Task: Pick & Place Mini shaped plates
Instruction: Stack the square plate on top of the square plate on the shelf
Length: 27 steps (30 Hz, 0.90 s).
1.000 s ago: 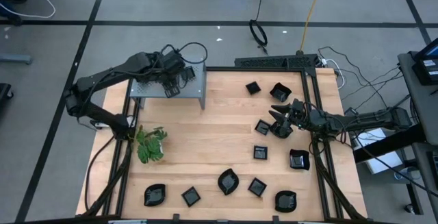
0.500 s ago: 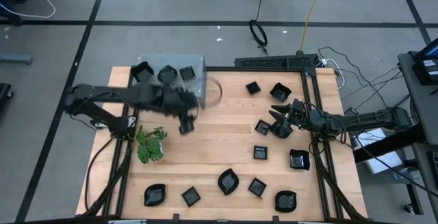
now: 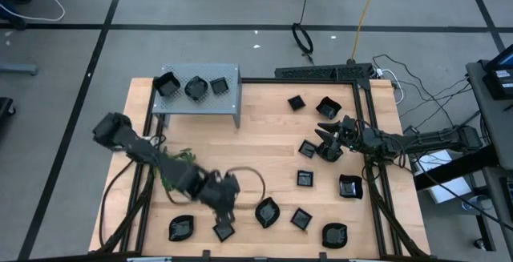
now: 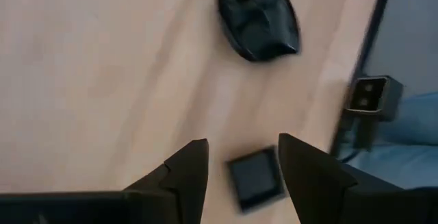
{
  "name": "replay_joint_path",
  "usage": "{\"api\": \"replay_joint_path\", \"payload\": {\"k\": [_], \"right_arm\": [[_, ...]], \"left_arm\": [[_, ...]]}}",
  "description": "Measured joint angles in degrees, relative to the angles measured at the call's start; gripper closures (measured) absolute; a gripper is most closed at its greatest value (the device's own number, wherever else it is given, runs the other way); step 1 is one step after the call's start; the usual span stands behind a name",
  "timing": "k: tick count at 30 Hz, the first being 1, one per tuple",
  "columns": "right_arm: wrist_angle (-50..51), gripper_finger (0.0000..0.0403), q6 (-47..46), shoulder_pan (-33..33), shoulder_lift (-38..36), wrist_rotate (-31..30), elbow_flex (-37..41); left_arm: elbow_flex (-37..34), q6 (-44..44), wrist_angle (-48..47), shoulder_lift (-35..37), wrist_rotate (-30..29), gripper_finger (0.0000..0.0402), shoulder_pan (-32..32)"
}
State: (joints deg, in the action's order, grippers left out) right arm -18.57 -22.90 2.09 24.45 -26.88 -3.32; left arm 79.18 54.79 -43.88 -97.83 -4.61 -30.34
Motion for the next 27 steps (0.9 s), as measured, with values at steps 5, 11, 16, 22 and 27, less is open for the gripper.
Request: {"api": "replay_joint_path", "payload": {"k": [5,11,16,22,27], "right_arm": [[0.01,0.0261,-0.01,0.02,0.0,0.0,-0.01],[0.0,0.0261,-0.01,0.01,-0.02,-0.01,0.0],[0.02,0.0261,0.0,0.0,0.0,-0.01,0.0],[0.02,0.0261,0.0,0.02,0.0,0.01,-0.01],[0.0,0.0261,-0.02,0.02,-0.01,-0.01,-0.01]], "left_arm": [[0.0,7.37,6.5,-6.7,3.07,0.022,-3.42],[-0.07,10.63,15.63,-11.7,8.28,0.022,-6.25],[-0.07,18.93,13.92,-13.12,8.12,0.022,-6.58],[-0.07,23.6,12.62,-14.44,10.89,0.022,-6.78],[-0.04,23.45,12.2,-14.94,11.07,0.022,-6.96]]}}
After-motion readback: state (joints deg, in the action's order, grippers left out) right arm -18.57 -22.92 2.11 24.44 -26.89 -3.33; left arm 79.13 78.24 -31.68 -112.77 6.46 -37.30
